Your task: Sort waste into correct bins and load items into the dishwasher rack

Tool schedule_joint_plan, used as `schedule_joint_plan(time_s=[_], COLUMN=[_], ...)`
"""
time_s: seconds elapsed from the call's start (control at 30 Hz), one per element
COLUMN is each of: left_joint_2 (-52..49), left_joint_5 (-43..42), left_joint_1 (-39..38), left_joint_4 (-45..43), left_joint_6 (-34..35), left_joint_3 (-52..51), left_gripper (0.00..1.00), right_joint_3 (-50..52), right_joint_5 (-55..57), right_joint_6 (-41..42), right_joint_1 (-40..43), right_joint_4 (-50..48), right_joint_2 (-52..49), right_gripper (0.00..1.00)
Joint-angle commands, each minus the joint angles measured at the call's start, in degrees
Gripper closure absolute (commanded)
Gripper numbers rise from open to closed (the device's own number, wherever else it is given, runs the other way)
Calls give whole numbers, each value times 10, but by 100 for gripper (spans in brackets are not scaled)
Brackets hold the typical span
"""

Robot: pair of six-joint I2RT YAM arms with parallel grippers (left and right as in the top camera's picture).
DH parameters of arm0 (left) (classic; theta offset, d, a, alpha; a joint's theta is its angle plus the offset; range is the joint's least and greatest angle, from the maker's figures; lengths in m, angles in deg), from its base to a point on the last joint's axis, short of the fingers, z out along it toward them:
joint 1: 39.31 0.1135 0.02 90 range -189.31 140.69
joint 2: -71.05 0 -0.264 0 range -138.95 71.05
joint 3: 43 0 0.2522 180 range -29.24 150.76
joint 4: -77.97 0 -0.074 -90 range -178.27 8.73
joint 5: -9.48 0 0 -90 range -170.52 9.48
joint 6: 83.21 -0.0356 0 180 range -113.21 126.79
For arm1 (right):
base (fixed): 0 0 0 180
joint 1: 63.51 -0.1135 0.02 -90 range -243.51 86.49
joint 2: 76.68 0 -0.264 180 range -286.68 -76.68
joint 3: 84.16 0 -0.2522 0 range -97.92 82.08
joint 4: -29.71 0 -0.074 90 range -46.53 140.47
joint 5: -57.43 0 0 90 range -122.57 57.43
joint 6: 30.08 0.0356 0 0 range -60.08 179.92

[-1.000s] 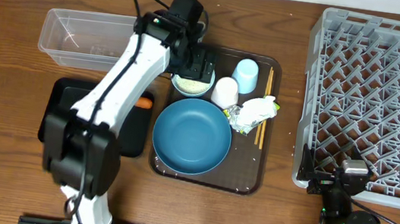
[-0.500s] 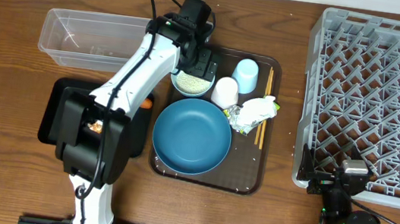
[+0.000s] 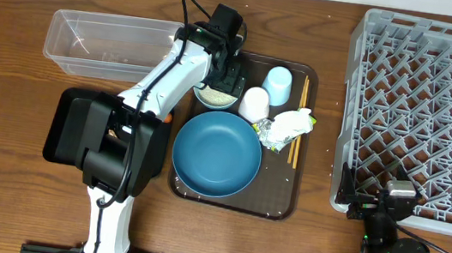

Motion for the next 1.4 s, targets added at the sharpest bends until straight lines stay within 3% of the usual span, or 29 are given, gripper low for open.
schedule_joint_plan(time_s=[0.0, 0.97, 1.1, 1.27, 1.37], left_joint_2=[-5, -37, -37, -37, -37], left_joint_5=[-15, 7, 7, 7, 7], left_joint_1=[-2, -30, -31, -31, -31], left_joint_4=[1, 15, 12, 8, 6], left_joint_6=[-1, -10, -10, -10, -10], left_joint_3=[6, 3, 3, 3, 3], left_gripper=[9, 9, 15, 33, 38], right_joint_3=[1, 1, 1, 1, 1], right_joint_5=[3, 3, 3, 3, 3], right_joint_6=[6, 6, 6, 6, 6], right_joint_1=[4, 4, 4, 4, 4], right_joint_4=[2, 2, 2, 2, 3], right_joint_2=[3, 3, 3, 3, 3], right_gripper=[1, 1, 1, 1, 1])
